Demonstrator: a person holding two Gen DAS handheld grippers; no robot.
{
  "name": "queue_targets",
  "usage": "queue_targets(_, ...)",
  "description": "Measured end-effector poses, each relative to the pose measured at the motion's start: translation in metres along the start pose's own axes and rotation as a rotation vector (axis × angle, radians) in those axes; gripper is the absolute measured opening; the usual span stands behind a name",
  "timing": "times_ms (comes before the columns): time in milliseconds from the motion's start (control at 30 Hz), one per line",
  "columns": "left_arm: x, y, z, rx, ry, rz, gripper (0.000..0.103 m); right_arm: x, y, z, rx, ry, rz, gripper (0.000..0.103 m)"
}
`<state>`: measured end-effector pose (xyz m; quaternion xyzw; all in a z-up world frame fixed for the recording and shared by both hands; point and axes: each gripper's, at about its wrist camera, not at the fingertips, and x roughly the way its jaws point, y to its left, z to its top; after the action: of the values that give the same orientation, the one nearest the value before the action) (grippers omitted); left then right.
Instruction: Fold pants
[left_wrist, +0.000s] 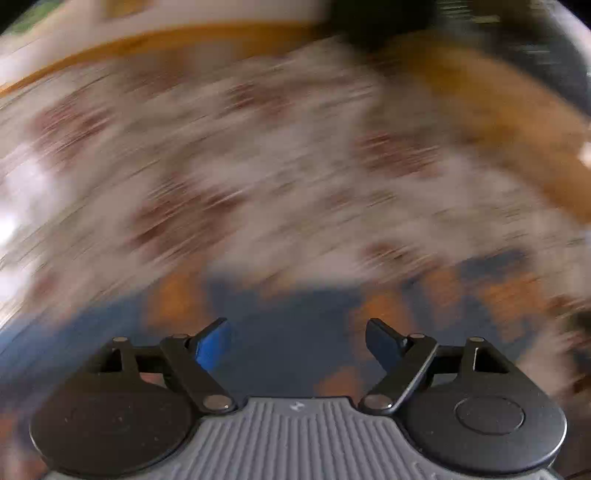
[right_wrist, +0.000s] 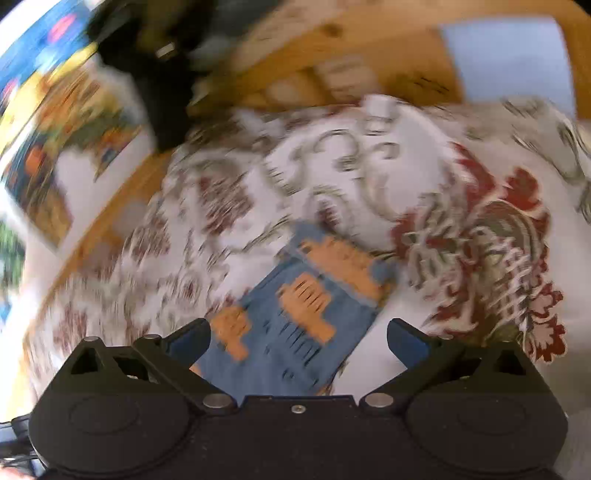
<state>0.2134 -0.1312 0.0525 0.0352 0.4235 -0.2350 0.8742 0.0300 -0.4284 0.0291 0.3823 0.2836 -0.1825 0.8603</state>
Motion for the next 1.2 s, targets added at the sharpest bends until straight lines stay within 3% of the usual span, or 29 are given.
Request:
queue_targets(67,0.022,-0.035,0.031,0.097,-0.006,-0.137,0.084,0.011,-0.024,0.005,0.123,-0.011,0.004,0.097)
queue_targets(167,0.06,-0.077,0.064,0.197,0.064,-0.276,0.084,0.03,-0.052,0.003,0.257,0.009,-0.01,0.091)
queue_targets(267,0.085,-0.109,0.078,0.224,0.138,-0.396,0.084,0.034,-0.053,0.0,0.254,-0.016,0.006,0.093)
queue_targets(367,0.104,-0.133,0.078,0.21,0.181,-0.5,0.084,0.036,-0.044,-0.007,0.167,-0.043,0.025,0.092)
queue_targets(500,0.117,-0.149,0.068,0.186,0.238,-0.576,0.084,0.031,-0.032,-0.008,0.056,-0.077,0.088,0.089)
queue_targets(633,0.134,-0.15,0.059,0.123,0.298,-0.633,0.084,0.047,-0.054,-0.003,0.202,-0.043,0.054,0.083)
queue_targets(733,0.149,-0.145,0.055,0.035,0.33,-0.698,0.084,0.053,-0.06,0.002,0.236,-0.056,0.058,0.083)
queue_targets(833,0.163,-0.139,0.054,-0.056,0.355,-0.7,0.085,0.062,-0.057,0.004,0.234,-0.067,0.051,0.083)
queue_targets(933,0.171,-0.137,0.054,-0.088,0.361,-0.634,0.087,0.066,-0.054,0.004,0.234,-0.076,0.047,0.082)
queue_targets(1033,0.176,-0.137,0.051,-0.092,0.368,-0.574,0.089,0.064,-0.062,0.001,0.263,-0.082,0.036,0.064)
queue_targets(1100,0.179,-0.137,0.05,-0.104,0.369,-0.564,0.089,0.067,-0.067,0.002,0.289,-0.077,0.008,0.032)
queue_targets(1200,0.18,-0.139,0.049,-0.113,0.366,-0.559,0.092,0.072,-0.068,0.003,0.298,-0.075,-0.004,0.028)
